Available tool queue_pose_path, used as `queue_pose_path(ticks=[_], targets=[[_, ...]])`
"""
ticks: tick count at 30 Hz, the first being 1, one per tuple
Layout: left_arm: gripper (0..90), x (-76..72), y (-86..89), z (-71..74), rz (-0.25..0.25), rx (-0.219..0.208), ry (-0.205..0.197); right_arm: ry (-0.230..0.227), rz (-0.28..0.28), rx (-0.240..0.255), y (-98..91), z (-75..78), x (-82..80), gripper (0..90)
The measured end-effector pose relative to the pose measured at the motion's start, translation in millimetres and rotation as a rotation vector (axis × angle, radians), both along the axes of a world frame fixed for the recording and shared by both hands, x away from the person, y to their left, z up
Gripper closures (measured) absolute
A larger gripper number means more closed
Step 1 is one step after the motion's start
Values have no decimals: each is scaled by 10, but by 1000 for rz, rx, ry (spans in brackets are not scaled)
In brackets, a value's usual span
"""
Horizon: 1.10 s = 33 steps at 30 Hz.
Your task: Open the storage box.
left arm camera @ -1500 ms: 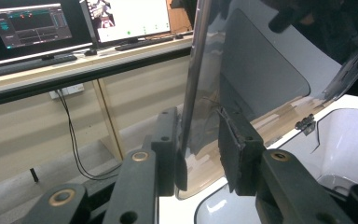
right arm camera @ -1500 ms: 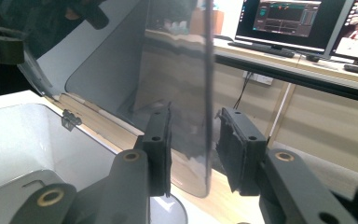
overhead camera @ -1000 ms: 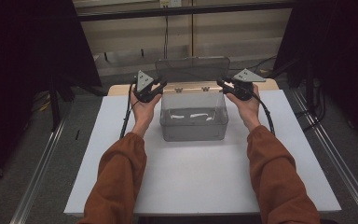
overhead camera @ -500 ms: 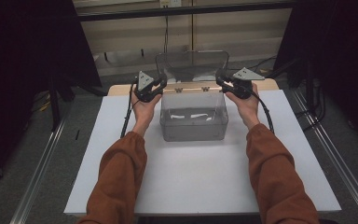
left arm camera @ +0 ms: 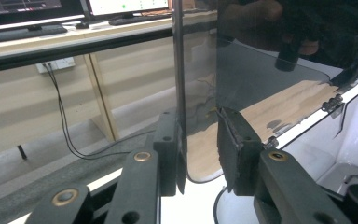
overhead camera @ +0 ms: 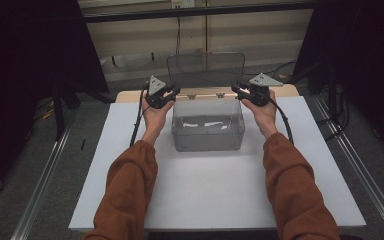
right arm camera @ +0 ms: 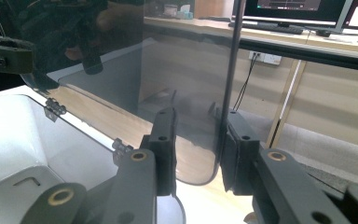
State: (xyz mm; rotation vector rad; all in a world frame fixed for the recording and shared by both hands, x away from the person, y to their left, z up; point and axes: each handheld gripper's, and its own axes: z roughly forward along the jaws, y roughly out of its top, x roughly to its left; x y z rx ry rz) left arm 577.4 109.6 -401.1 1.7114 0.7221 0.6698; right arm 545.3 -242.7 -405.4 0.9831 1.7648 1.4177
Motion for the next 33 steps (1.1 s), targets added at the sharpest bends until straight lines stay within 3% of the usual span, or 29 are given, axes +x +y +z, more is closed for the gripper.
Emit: queue_pose_path(ticks=[9,17,20,25,27,30,31,33], targets=[[697,51,7,-45,1,0,38,16,-4,-2,-6,-34,21,692],[704,78,-4,-75,10,-45,83,34,-15,23,-7,-40,51,708],[704,89,0,-55,6,-36,98,49,-16,37,-21,-36,65,731],[706,115,-10,-38,13,-76,135,76,-25,33,-11,-8,99,727],[704,130,-1,-30,11,-74,151,91,-26,38,-11,2,110,726],[702,142,-30,-24,21,-113,165,109,-29,40,-8,18,124,723],[701,147,-10,-16,15,-81,167,116,-31,44,-7,22,126,722],[701,155,-2,-8,10,-76,179,122,-33,49,-6,24,139,718]])
